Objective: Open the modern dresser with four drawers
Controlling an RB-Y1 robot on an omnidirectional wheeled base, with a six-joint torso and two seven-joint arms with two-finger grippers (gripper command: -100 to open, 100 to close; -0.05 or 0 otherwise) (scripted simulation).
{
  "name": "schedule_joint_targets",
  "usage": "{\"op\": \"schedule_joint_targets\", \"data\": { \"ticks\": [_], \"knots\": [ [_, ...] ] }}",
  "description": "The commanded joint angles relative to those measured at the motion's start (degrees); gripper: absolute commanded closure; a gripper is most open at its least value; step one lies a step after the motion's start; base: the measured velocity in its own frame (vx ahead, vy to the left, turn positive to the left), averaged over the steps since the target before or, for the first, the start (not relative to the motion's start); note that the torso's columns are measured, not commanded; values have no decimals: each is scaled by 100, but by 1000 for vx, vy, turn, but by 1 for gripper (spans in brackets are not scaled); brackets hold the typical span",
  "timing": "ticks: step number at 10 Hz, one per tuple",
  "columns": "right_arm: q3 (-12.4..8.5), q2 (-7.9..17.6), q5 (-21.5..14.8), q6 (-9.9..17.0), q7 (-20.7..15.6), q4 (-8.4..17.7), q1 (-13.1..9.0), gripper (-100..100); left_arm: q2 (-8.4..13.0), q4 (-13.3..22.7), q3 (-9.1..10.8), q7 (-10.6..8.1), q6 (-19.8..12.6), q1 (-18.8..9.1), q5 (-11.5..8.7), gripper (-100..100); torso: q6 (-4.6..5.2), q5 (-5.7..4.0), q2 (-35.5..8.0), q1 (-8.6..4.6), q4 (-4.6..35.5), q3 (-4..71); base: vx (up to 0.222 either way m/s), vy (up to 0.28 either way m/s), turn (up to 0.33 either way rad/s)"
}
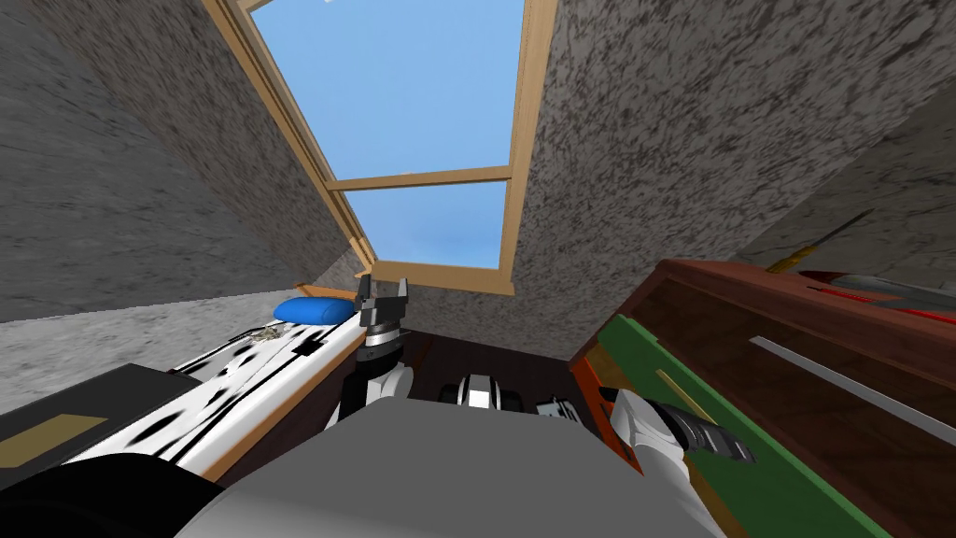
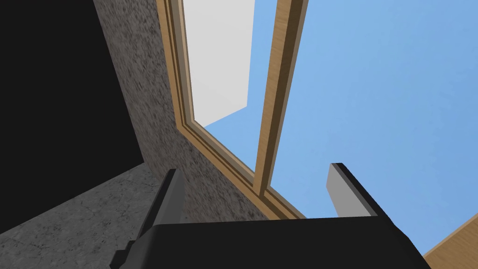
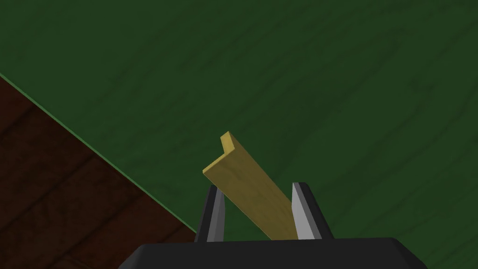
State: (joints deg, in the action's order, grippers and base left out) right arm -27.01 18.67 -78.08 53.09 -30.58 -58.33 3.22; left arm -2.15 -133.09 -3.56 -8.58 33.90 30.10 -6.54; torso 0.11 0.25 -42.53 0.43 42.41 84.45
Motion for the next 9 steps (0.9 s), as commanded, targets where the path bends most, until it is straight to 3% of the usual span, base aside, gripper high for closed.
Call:
{"op": "schedule_joint_targets", "data": {
  "ticks": [1,4,5,7,9],
  "knots": [
    [-23,-17,14,42,-65,-38,-53,100,0,0,0,0,0,0,0,0,1,3,-1,-7,1,2,11,205,6],
    [-23,-97,-10,77,-100,-69,-82,100,0,0,0,0,0,0,0,0,-4,-4,2,-12,-1,3,-2,152,13],
    [-84,16,136,-27,-343,-70,-182,-100,0,0,0,0,0,0,0,0,-1,-4,4,-6,-3,3,-10,115,-54],
    [-155,121,277,-107,-583,-94,-288,-100,1,0,1,0,0,0,0,0,-10,-19,17,-74,-7,11,-22,37,-40],
    [-227,225,419,-187,-823,-118,-394,-100,2,0,2,0,0,0,0,0,-6,-9,20,-40,-7,14,-19,23,-33]
  ]
}}
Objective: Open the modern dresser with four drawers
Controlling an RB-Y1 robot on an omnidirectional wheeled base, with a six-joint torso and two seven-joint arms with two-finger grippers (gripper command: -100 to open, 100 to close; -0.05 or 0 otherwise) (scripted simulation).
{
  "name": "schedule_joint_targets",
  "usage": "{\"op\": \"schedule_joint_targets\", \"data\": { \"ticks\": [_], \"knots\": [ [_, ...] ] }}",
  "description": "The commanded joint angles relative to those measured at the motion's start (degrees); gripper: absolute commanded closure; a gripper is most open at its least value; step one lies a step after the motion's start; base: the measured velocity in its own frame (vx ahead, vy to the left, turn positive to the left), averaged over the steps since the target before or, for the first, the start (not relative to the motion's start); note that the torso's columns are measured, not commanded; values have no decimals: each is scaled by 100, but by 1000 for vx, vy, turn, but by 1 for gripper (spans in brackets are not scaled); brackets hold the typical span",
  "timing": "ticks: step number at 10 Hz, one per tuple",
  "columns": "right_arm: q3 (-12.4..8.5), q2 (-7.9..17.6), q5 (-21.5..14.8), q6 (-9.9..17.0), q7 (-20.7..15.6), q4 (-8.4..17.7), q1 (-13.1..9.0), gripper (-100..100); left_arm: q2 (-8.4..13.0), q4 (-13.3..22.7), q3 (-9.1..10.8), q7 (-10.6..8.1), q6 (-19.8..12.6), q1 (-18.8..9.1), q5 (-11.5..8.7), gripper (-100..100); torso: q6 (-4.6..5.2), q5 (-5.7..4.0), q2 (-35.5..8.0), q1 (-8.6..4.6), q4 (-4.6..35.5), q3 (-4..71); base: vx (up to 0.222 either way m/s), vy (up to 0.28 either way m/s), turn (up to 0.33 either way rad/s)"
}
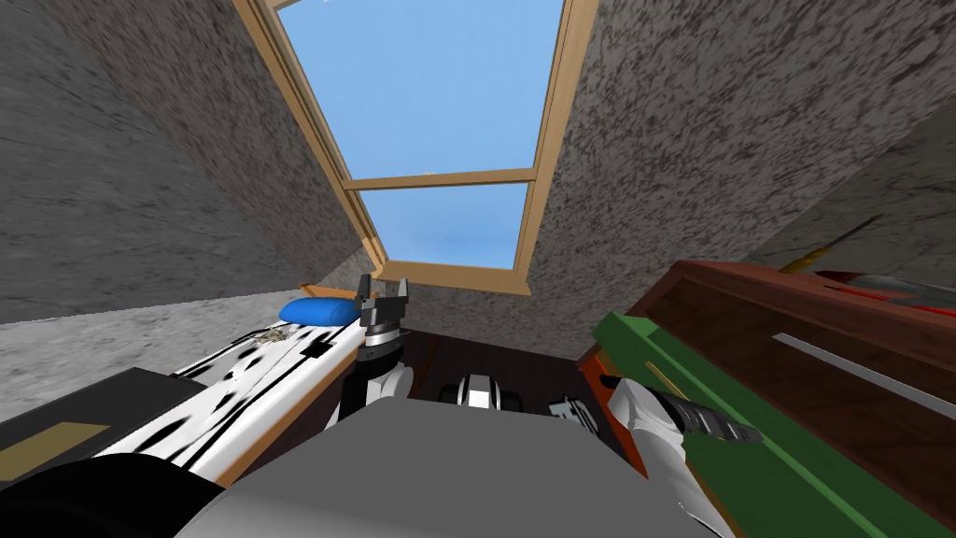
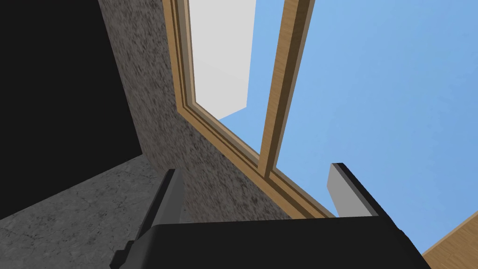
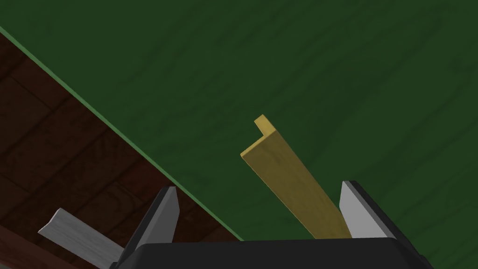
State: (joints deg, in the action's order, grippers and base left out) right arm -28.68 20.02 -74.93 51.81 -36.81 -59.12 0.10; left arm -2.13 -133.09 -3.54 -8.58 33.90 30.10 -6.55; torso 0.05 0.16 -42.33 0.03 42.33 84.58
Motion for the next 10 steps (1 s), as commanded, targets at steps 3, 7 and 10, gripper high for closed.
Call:
{"op": "schedule_joint_targets", "data": {
  "ticks": [3,7,10],
  "knots": [
    [-203,299,386,-219,-679,-87,-293,-100,0,0,0,0,0,0,0,0,1,35,-16,52,12,-4,-21,48,-47],
    [-149,136,369,-188,-612,-43,-217,0,0,0,0,0,0,0,0,0,2,26,-16,36,9,-5,-1,8,2],
    [-141,105,380,-196,-614,-20,-210,0,0,0,0,0,0,0,0,0,-1,7,-8,20,3,-4,0,0,0]
  ]
}}
